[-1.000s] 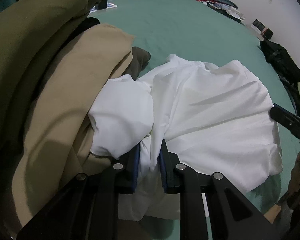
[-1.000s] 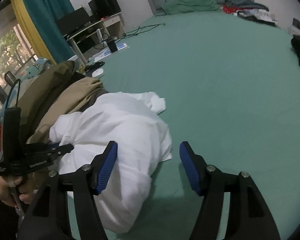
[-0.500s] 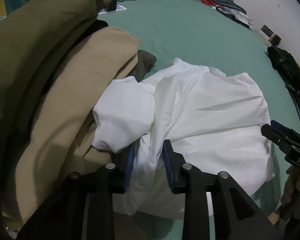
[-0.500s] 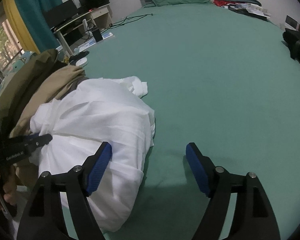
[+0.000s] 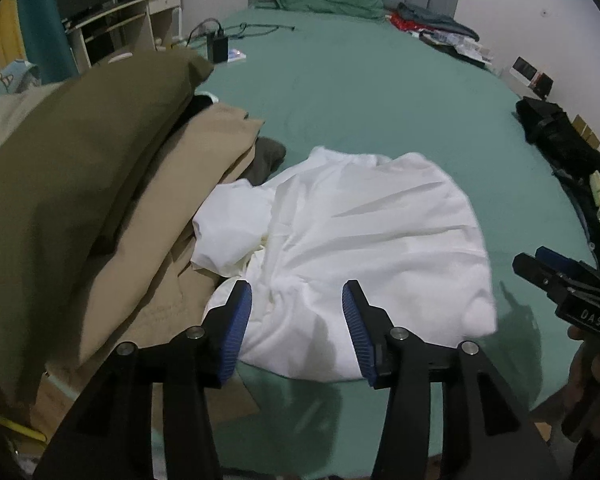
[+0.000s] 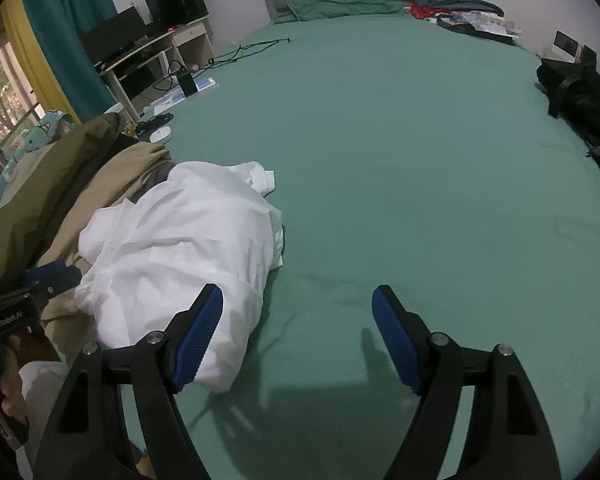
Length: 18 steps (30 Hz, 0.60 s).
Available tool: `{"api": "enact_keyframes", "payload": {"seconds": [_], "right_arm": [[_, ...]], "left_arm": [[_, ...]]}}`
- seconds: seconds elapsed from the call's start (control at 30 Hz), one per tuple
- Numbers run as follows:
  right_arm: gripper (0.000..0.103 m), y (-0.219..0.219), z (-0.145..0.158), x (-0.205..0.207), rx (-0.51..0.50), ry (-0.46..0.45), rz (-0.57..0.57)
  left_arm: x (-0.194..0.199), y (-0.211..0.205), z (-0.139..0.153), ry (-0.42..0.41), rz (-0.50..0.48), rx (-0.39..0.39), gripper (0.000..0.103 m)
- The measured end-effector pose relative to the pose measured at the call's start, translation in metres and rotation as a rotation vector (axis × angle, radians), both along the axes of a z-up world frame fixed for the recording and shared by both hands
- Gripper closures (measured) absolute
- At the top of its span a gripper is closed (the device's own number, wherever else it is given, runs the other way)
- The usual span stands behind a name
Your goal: Fold large clothes
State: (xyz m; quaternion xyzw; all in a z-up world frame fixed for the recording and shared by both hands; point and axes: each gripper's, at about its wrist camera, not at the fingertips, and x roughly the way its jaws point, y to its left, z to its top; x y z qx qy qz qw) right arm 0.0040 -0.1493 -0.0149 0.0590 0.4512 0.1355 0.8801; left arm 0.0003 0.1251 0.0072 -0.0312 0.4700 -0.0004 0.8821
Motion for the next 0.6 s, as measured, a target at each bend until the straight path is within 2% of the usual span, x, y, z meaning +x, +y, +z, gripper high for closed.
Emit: {"api": "enact_keyframes", "payload": {"seconds": [0.43, 0.6], "right_arm": [[0.019, -0.04, 0.026, -0.042, -0.017, -0.027, -0.028], [0.013, -0.06, 0.034, -0.059, -0.027, -0.036, -0.055]], "left_arm": [[-0.045, -0.036, 0.038, -0.058, -0.016, -0.005, 0.049], [-0.055, -0.051, 0.05, -0.07, -0.026, -0.007, 0.049]]}}
